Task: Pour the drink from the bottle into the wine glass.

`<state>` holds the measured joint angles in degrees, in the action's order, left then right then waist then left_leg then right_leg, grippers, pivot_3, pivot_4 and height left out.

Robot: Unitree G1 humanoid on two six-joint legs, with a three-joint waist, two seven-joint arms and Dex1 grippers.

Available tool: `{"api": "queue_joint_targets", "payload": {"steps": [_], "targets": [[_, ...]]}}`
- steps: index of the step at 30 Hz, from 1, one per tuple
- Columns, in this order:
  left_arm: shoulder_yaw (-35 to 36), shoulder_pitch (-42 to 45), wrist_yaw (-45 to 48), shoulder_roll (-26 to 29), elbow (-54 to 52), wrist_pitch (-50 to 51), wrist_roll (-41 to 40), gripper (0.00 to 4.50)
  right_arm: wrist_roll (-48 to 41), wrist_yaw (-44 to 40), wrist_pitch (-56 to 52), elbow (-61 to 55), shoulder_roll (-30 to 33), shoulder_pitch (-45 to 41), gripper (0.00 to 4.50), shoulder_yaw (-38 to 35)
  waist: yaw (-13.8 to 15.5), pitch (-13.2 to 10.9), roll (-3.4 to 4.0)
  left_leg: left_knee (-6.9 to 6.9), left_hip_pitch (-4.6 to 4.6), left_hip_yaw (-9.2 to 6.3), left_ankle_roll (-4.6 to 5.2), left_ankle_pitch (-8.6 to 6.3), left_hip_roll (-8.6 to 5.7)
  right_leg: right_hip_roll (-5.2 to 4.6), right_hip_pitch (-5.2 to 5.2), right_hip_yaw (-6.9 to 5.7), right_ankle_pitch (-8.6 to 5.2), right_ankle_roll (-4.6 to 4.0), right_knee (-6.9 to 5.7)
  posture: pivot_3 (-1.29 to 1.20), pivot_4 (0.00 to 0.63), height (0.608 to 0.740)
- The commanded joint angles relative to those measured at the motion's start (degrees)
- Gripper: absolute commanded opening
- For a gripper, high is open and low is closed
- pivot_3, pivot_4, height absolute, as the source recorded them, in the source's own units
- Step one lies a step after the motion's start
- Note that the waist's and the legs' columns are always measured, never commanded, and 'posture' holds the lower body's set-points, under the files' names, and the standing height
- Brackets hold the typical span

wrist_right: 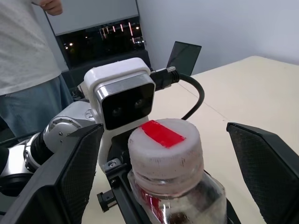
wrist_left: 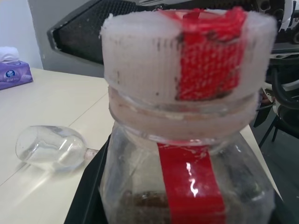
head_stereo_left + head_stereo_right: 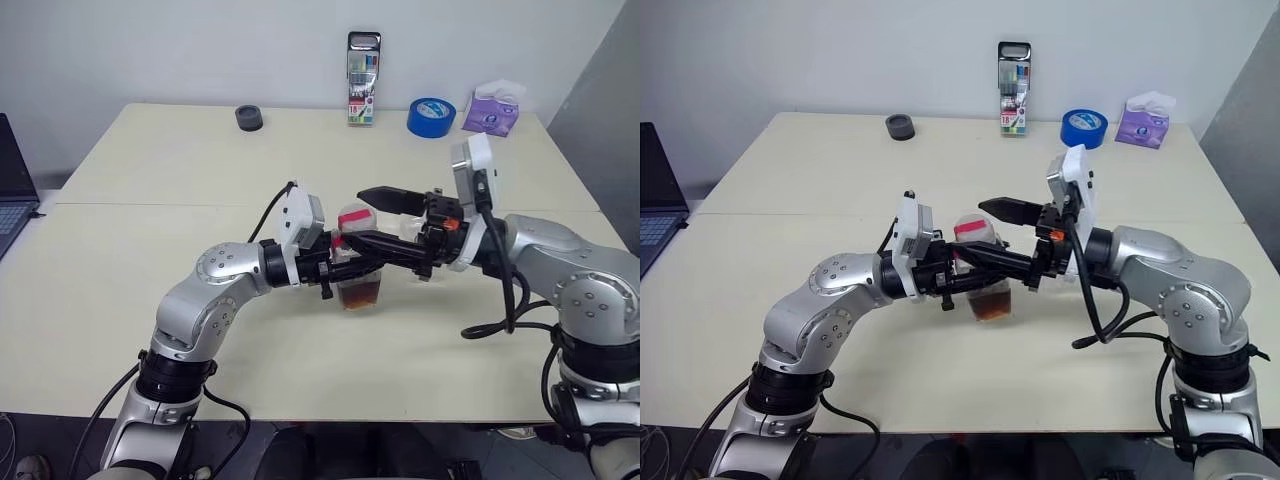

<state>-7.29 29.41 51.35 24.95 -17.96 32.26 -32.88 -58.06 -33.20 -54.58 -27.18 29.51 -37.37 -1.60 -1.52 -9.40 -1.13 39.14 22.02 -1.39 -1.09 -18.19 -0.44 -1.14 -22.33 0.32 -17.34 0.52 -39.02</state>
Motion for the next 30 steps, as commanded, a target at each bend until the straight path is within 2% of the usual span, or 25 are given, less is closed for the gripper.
{"api": "queue_joint_targets", "payload": {"steps": [1,4,10,15,22,24,30], "targets": [[0.62,1.20,0.13,-0.11,-2.10,-1.01,-0.51,1.80,0.06,0.23,1.03,-1.29,-0.69,-0.80,4.49,0.25,0.00,0.00,0.00,0.00,0.00,0.00,0.00,0.00,0.00,0.00,0.00,0.00,0.00,0.00,0.00,0.00,0.150,0.740],[0.66,1.15,0.13,0.03,-2.17,-0.93,-0.50,1.80,0.70,0.33,1.52,-1.02,-1.18,-0.88,3.92,0.30,0.00,0.00,0.00,0.00,0.00,0.00,0.00,0.00,0.00,0.00,0.00,0.00,0.00,0.00,0.00,0.00,0.150,0.740],[0.57,0.94,0.04,0.06,-2.37,-0.79,-0.52,1.80,1.16,0.96,1.85,-0.86,-1.70,-0.99,1.92,0.30,0.00,0.00,0.00,0.00,0.00,0.00,0.00,0.00,0.00,0.00,0.00,0.00,0.00,0.00,0.00,0.00,0.150,0.740],[0.43,0.71,-0.02,0.02,-2.64,-0.80,-0.52,1.80,2.22,1.33,2.95,-0.89,-1.88,-1.40,1.91,-0.11,0.00,0.00,0.00,0.00,0.00,0.00,0.00,0.00,0.00,0.00,0.00,0.00,0.00,0.00,0.00,0.00,0.150,0.740],[0.51,-0.03,-0.10,0.27,-3.36,-0.73,-0.85,1.80,1.91,1.93,4.01,0.55,-1.47,-10.07,1.91,-3.44,-0.13,0.00,0.01,-0.01,-0.01,-0.01,0.00,0.00,0.00,0.00,-0.03,-0.01,0.00,0.00,-0.02,0.00,0.150,0.740],[0.40,-0.08,-0.12,0.17,-3.32,-0.90,-0.81,1.80,3.63,-0.05,5.15,0.04,-0.43,-9.98,1.91,-2.68,-0.08,0.00,0.01,-0.03,-0.01,-0.01,-0.01,0.00,0.00,0.00,0.00,-0.02,0.00,0.00,0.03,0.00,0.150,0.740],[0.06,0.17,-0.17,0.00,-2.99,-1.37,-0.74,1.80,2.59,2.08,4.45,1.07,-0.25,-8.90,1.91,-4.95,0.00,-0.01,0.00,-0.02,0.03,0.00,0.00,0.00,-0.01,-0.02,0.00,0.00,0.00,0.00,0.05,0.00,0.150,0.740]]}}
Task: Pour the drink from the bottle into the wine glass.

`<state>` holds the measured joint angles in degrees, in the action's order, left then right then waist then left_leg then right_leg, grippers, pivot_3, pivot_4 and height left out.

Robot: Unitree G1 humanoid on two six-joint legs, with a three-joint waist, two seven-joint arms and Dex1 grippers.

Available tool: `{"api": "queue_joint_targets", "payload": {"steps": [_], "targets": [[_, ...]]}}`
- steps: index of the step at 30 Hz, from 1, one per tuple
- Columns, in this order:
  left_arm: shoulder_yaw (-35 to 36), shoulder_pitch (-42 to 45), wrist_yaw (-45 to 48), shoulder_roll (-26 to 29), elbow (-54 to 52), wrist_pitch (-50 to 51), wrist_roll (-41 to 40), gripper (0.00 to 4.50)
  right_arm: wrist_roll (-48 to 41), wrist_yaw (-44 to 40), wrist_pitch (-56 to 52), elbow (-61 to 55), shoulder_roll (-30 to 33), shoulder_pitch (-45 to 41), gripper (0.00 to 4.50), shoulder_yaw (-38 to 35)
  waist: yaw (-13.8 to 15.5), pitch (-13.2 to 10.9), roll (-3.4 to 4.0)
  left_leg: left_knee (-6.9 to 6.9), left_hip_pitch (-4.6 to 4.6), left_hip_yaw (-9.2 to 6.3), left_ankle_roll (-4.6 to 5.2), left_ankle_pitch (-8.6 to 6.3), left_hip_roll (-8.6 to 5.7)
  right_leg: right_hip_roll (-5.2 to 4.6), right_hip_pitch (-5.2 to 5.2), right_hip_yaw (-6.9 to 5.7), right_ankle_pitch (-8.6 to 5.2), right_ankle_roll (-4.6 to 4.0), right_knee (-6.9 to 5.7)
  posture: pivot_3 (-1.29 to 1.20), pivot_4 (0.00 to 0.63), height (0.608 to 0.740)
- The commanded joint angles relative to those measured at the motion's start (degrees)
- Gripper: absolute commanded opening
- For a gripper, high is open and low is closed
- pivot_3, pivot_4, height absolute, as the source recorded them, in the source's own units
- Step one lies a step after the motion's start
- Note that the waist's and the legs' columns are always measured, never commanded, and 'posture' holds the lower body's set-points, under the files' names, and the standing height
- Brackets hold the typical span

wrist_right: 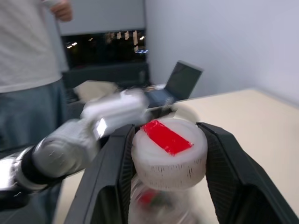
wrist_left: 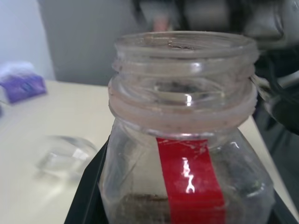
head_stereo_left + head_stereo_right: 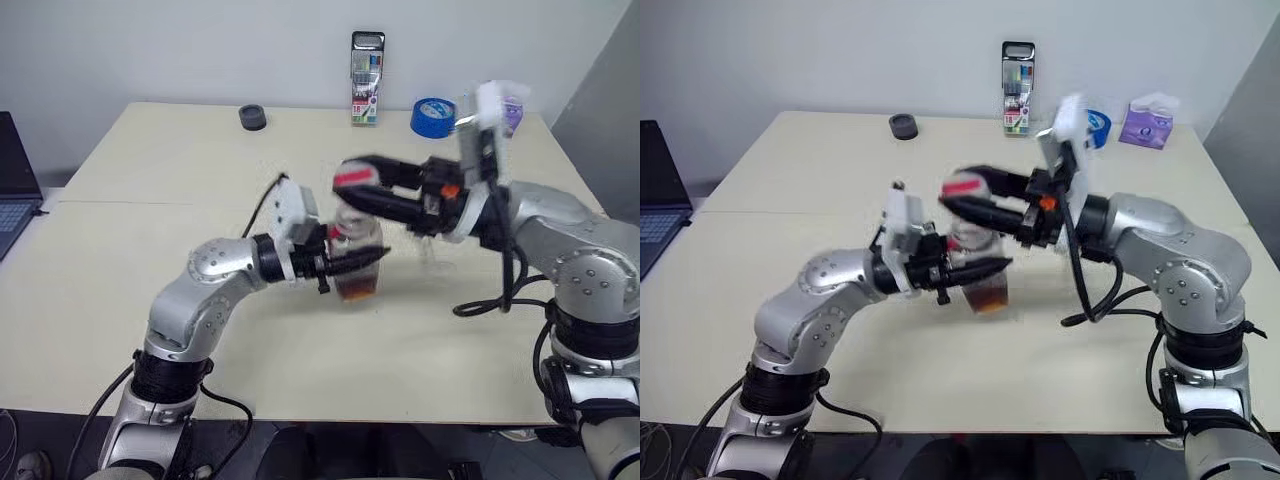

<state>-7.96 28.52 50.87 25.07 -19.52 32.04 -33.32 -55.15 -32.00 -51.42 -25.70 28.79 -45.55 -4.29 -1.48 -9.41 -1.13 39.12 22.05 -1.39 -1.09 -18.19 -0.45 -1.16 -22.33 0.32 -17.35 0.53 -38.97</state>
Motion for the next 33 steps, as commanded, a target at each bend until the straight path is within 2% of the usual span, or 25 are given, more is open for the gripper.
{"api": "queue_joint_targets", "payload": {"steps": [1,7,12,14,16,18,22,26,33], "targets": [[0.70,1.01,0.30,-0.11,-1.45,-1.19,-0.32,1.80,0.67,-0.09,2.07,-0.83,1.16,-0.87,1.91,-1.91,-0.05,0.00,0.00,0.00,-0.01,0.00,0.00,0.00,0.00,0.00,-0.01,0.00,0.00,0.00,-0.02,0.00,0.150,0.740],[0.41,0.92,0.13,-0.48,-1.61,-1.30,-0.35,1.80,0.47,1.80,1.31,-0.39,2.33,1.15,1.91,-3.62,-0.14,0.00,0.00,-0.01,-0.03,0.00,0.00,0.00,0.02,0.02,-0.01,0.00,0.00,0.00,-0.05,0.00,0.150,0.740],[0.61,0.61,0.18,-0.35,-1.74,-1.45,-0.31,1.80,4.56,5.12,1.93,0.81,6.68,8.63,1.91,-8.91,0.34,0.00,0.00,0.00,0.02,0.01,0.01,0.00,0.00,0.00,0.02,0.00,0.00,0.00,0.01,0.00,0.150,0.740],[0.67,0.51,0.10,-0.36,-1.75,-1.47,-0.34,1.80,13.47,12.49,1.53,2.65,9.83,13.60,1.91,-9.60,0.40,0.00,0.00,0.01,0.04,0.04,0.01,0.00,0.00,0.00,0.01,0.02,0.00,0.00,0.01,0.00,0.150,0.740],[0.66,0.62,0.09,-0.55,-1.45,-1.56,-0.29,1.80,16.86,17.70,0.44,4.08,9.79,18.45,1.91,-12.16,0.55,0.02,-0.03,-0.01,0.04,0.04,0.00,0.00,0.00,0.00,0.01,0.02,0.00,0.00,0.01,0.00,0.150,0.740],[0.51,0.82,0.11,-0.77,-1.11,-1.64,-0.18,1.80,18.36,18.64,1.01,4.17,9.03,22.18,1.91,-12.62,0.73,0.02,-0.02,-0.02,0.03,0.09,0.00,0.00,0.00,0.01,0.00,0.06,0.00,0.00,-0.01,0.00,0.150,0.740],[0.18,1.23,0.14,-1.38,-0.70,-1.63,-0.06,1.80,27.02,21.86,6.56,6.57,5.86,30.16,1.91,-8.51,0.45,0.03,0.01,-0.09,-0.06,0.16,-0.01,0.01,0.04,0.09,-0.01,0.16,0.00,0.00,-0.04,0.00,0.150,0.740],[0.27,1.55,0.09,-1.55,-0.83,-1.19,-0.14,1.80,33.00,25.41,11.06,12.08,-0.23,32.88,1.91,-6.08,-0.01,0.05,0.06,-0.07,-0.15,0.23,0.00,0.02,0.03,0.10,0.00,0.26,0.00,0.00,-0.13,0.00,0.150,0.740],[0.71,1.64,-0.26,-1.12,-1.54,-0.20,-0.49,1.80,40.78,28.73,18.28,20.86,-6.36,35.55,1.91,-4.39,-0.03,0.07,0.08,-0.07,-0.17,0.25,-0.01,0.02,0.03,0.11,0.02,0.28,0.00,0.01,-0.10,0.00,0.150,0.740]]}}
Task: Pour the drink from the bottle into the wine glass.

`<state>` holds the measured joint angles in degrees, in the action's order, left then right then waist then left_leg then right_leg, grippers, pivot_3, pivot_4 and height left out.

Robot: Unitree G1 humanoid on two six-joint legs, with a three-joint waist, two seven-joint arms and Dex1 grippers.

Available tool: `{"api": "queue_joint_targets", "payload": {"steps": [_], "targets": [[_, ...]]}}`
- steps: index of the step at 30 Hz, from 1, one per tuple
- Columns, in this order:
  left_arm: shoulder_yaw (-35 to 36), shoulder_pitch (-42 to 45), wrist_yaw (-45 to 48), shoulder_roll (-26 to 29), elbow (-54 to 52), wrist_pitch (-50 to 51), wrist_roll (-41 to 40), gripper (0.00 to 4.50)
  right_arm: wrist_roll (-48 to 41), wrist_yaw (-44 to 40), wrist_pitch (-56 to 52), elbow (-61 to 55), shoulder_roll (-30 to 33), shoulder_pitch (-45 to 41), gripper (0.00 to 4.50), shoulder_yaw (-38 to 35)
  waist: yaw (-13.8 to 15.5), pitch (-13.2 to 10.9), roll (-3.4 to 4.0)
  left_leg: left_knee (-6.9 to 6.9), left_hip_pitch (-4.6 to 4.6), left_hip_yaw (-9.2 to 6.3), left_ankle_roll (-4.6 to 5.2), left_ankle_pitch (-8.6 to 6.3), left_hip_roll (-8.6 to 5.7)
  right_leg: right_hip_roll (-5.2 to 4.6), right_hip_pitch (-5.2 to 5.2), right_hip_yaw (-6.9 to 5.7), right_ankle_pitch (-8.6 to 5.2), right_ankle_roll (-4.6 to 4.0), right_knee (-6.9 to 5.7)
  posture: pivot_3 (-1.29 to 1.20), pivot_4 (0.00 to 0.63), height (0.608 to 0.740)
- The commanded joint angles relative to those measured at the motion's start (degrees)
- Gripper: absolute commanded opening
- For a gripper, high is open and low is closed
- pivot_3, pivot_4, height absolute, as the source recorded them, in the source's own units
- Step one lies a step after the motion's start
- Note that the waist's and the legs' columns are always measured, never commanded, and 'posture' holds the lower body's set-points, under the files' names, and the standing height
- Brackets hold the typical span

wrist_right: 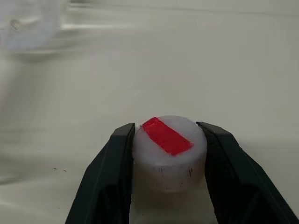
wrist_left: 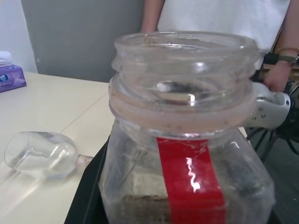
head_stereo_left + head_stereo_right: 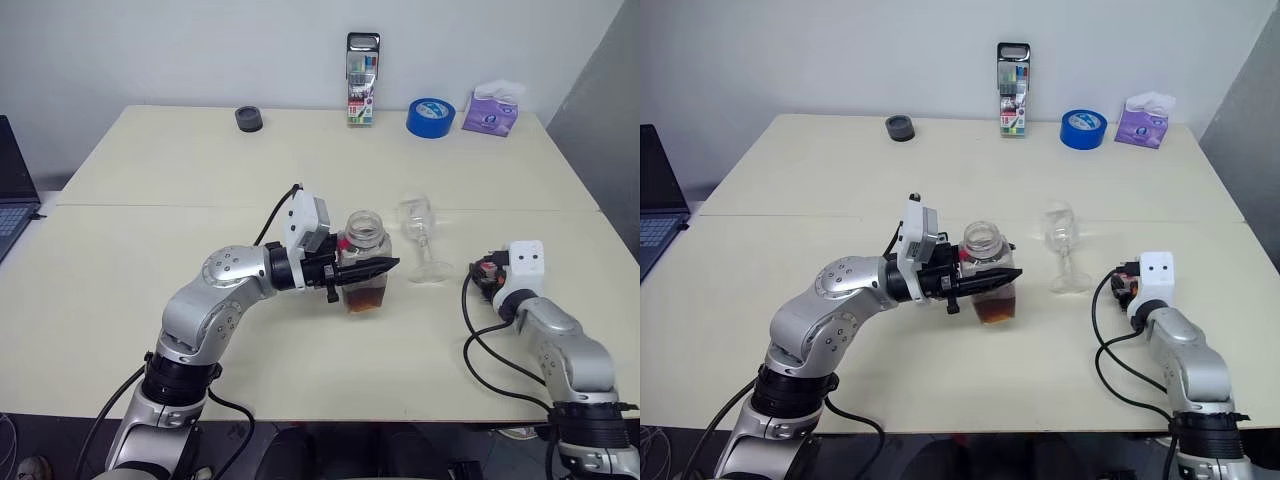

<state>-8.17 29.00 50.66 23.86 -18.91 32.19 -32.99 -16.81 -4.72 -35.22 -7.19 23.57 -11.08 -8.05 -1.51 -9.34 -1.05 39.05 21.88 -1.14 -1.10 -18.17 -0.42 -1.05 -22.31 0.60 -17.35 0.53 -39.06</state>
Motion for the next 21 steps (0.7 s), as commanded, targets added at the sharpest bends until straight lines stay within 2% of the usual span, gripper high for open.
{"api": "queue_joint_targets", "payload": {"steps": [1,2,3,10,16,21], "targets": [[0.98,1.14,-0.07,0.19,-2.22,-0.27,-0.86,1.80,2.80,1.72,2.55,2.89,-1.68,1.32,1.91,-0.93,0.01,0.01,0.00,0.01,-0.02,0.00,0.00,0.00,0.00,0.00,0.02,0.00,0.00,0.00,0.00,0.00,0.150,0.740],[1.06,1.14,-0.09,0.28,-2.27,-0.21,-0.89,1.80,3.09,1.70,3.04,3.26,-2.04,1.56,1.91,-1.07,0.01,0.02,0.01,0.02,-0.05,0.00,0.00,0.00,0.00,0.00,0.05,0.00,0.00,0.00,-0.01,0.00,0.150,0.740],[1.11,1.16,-0.08,0.36,-2.28,-0.16,-0.92,1.80,3.21,2.01,3.04,3.53,-2.56,1.66,2.19,-1.46,0.02,0.02,0.01,0.02,-0.06,0.00,0.00,0.00,0.00,0.00,0.06,0.00,0.00,0.00,-0.01,0.00,0.150,0.740],[1.17,1.33,-0.20,0.42,-2.24,-0.09,-0.93,1.80,3.92,1.00,3.15,3.24,-3.62,1.82,4.39,-1.86,-0.06,0.05,0.01,0.02,-0.11,0.00,0.00,0.00,0.00,0.00,0.08,0.01,0.00,0.00,-0.03,0.00,0.150,0.740],[1.14,0.94,-0.09,0.63,-2.36,-0.28,-0.89,1.80,1.84,-2.48,1.12,-0.63,-1.89,0.58,4.45,-3.21,-0.08,0.05,0.02,0.01,-0.10,-0.01,0.00,0.00,0.00,0.01,0.08,0.01,0.00,0.00,-0.03,0.00,0.150,0.740],[1.86,0.23,-0.10,1.51,-2.99,-0.59,-0.78,1.80,-6.81,-12.07,-3.99,-8.11,3.79,-4.77,4.45,-6.63,-0.19,-0.04,0.18,0.01,-0.07,0.02,0.01,0.00,-0.01,0.01,0.04,0.05,0.00,0.00,-0.04,0.00,0.150,0.740]]}}
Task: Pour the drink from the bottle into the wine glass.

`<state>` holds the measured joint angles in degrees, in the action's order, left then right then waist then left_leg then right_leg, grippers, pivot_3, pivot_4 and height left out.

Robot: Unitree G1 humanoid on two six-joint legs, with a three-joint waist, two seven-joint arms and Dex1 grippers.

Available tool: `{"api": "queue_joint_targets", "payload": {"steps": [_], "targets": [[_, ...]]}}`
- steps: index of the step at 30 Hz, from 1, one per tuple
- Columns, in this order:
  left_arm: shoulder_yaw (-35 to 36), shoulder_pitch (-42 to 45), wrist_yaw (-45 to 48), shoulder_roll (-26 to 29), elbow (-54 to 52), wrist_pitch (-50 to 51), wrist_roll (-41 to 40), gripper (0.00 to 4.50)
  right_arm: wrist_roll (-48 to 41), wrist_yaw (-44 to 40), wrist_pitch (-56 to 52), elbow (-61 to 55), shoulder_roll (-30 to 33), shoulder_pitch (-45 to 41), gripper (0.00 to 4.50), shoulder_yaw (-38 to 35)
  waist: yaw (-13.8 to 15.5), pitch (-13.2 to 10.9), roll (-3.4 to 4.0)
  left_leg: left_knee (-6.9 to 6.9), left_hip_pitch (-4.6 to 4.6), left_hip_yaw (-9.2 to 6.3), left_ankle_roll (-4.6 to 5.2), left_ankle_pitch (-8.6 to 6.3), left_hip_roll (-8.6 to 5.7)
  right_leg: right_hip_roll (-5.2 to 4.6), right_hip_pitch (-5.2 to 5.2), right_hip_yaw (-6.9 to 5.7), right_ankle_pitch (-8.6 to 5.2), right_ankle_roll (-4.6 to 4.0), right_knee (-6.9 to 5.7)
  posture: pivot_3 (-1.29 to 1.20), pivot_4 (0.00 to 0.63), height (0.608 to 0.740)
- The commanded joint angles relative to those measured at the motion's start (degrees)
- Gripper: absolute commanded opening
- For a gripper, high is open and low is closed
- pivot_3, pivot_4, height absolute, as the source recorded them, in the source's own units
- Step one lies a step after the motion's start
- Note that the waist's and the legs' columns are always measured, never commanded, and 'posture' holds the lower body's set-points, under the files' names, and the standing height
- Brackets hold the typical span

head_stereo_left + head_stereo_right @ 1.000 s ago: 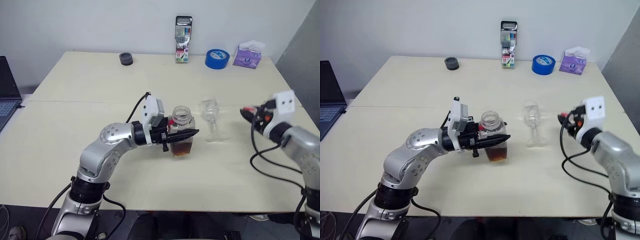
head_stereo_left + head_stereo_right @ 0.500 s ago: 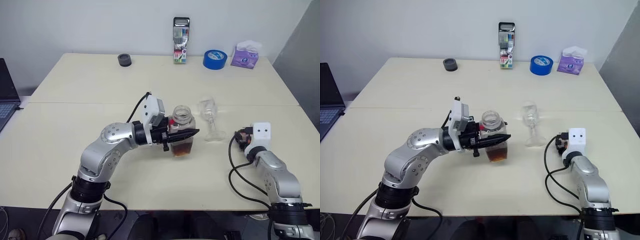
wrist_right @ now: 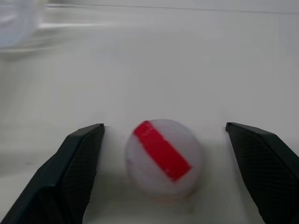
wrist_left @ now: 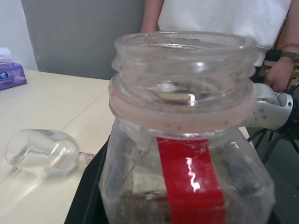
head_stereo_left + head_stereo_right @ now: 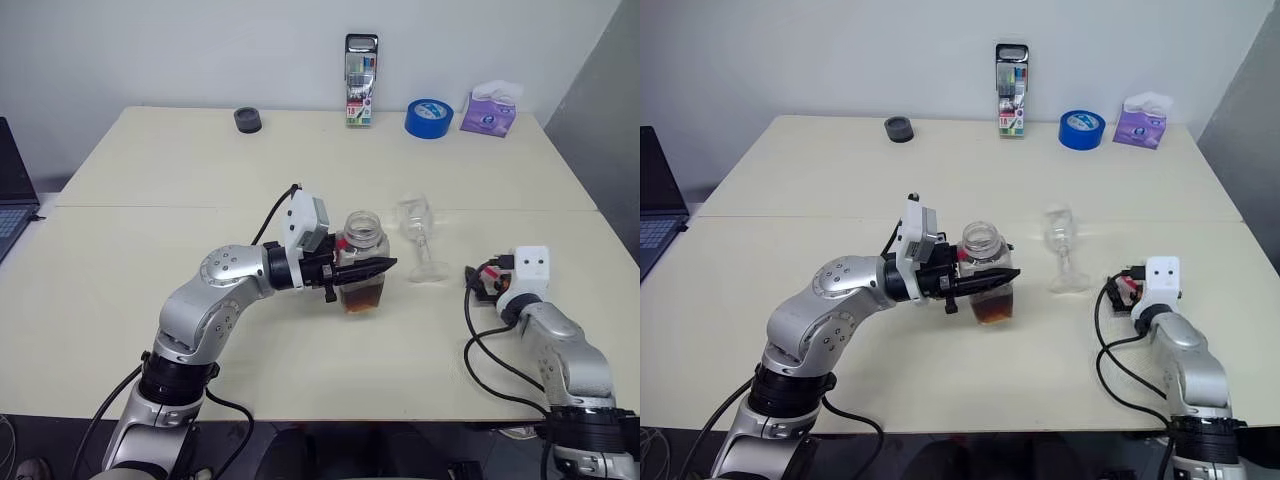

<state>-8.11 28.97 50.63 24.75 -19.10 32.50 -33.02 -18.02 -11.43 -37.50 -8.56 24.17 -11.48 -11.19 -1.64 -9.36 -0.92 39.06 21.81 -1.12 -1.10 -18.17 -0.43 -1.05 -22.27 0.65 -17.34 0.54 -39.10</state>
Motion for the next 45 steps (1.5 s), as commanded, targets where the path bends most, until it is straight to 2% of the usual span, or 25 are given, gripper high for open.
{"api": "queue_joint_targets", "payload": {"steps": [1,3,5,8,11,17,22,27,30,36,45], "targets": [[2.27,0.14,-0.13,1.10,-3.01,-0.95,-0.73,1.80,-10.55,-8.84,-4.19,-7.79,4.59,-6.38,4.45,-5.29,-0.06,-0.03,0.05,0.00,-0.02,0.03,0.00,0.00,0.00,0.00,0.00,0.02,0.00,0.00,-0.01,0.00,0.150,0.740],[3.21,-0.15,-0.20,2.02,-3.34,-0.86,-0.97,1.80,-19.12,-17.06,-7.75,-9.15,8.08,-9.41,4.45,-7.47,-0.09,-0.04,0.07,0.00,-0.01,0.01,0.02,-0.01,0.00,0.01,-0.01,0.01,0.00,0.00,-0.01,0.00,0.150,0.740],[4.12,-0.56,-0.26,2.93,-3.58,-0.82,-1.05,1.80,-25.56,-26.71,-11.72,-9.25,14.25,-12.75,4.45,-7.52,0.00,-0.04,0.07,-0.03,0.00,-0.09,0.04,-0.02,0.01,0.03,0.02,-0.10,0.00,0.00,0.06,0.00,0.150,0.740],[5.51,-1.28,-1.63,3.51,-4.19,-0.78,-1.09,1.80,-28.51,-38.70,-12.85,-8.52,22.03,-16.56,4.45,-3.39,0.13,-0.05,0.03,-0.04,0.07,-0.13,0.21,-0.12,0.00,0.01,0.04,-0.14,0.00,0.00,0.16,0.00,0.150,0.740],[7.88,-1.94,-5.58,3.20,-5.65,-0.19,-1.08,1.80,-29.94,-43.88,-12.27,-9.22,22.91,-20.57,4.45,0.64,0.10,-0.06,0.00,-0.01,0.09,-0.12,0.25,-0.14,0.00,-0.01,0.03,-0.13,0.00,0.00,0.15,0.00,0.150,0.740],[10.45,-2.98,-12.76,2.50,-8.01,0.55,0.00,1.80,-32.72,-41.24,-12.91,-12.97,18.11,-23.54,4.45,2.64,0.16,-0.06,0.00,0.01,0.10,-0.16,0.22,-0.12,0.01,-0.02,0.02,-0.15,0.00,0.00,0.11,0.00,0.150,0.740],[13.71,-4.15,-24.11,1.15,-8.26,-0.57,6.22,1.80,-34.91,-35.66,-13.90,-15.20,12.18,-26.28,4.45,3.82,0.18,-0.06,0.00,0.02,0.10,-0.17,0.04,-0.02,0.01,-0.03,-0.01,-0.17,0.00,0.00,0.08,0.00,0.150,0.740],[18.21,-7.50,-35.65,0.47,-7.37,-2.41,14.95,1.80,-31.00,-33.63,-9.22,-15.09,8.29,-27.86,4.45,6.17,0.11,-0.05,-0.02,0.01,0.10,-0.15,0.04,-0.02,0.01,-0.03,-0.03,-0.15,0.00,0.00,0.08,0.00,0.150,0.740],[21.67,-10.02,-39.52,-0.80,-5.87,-4.98,17.21,1.80,-29.02,-32.46,-6.67,-14.51,6.33,-28.31,4.45,7.27,0.16,-0.05,-0.03,0.00,0.12,-0.16,0.03,-0.02,0.01,-0.04,-0.05,-0.17,0.00,0.00,0.08,0.00,0.150,0.740],[27.61,-11.48,-39.93,-1.93,1.87,-12.50,16.69,1.80,-25.72,-32.06,-2.62,-13.55,3.87,-28.53,4.45,9.35,0.29,-0.02,-0.06,0.01,0.12,-0.16,0.02,-0.01,0.01,-0.06,-0.05,-0.21,0.00,0.00,0.09,0.00,0.150,0.740],[30.85,-7.24,-33.27,-0.14,18.84,-20.03,13.20,1.80,-22.62,-32.22,-0.12,-12.25,2.79,-27.83,4.45,11.22,0.26,-0.01,-0.10,0.01,0.12,-0.17,0.01,-0.01,0.00,-0.08,-0.05,-0.24,0.00,0.00,0.10,0.00,0.150,0.740]]}}
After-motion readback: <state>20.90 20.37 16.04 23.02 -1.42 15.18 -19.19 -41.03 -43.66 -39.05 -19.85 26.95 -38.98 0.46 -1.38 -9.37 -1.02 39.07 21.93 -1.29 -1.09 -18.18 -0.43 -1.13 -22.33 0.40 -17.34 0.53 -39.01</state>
